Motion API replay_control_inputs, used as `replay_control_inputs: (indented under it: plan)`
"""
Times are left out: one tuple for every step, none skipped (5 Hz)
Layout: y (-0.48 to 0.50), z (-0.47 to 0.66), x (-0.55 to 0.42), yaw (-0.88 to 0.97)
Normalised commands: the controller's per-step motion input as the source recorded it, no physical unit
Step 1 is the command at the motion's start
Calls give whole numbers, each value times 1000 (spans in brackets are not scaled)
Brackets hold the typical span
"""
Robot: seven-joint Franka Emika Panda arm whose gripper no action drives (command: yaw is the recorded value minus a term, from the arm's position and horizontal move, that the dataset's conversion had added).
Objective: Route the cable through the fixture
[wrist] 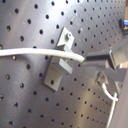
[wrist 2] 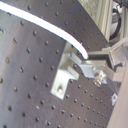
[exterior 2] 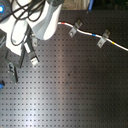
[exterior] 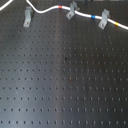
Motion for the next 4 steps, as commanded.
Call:
replay_control_inputs:
  plan:
    - [261,260,-34,31]
    - [222,193,-205,263]
    - [113,106,-73,0]
    - [158,317,-284,263]
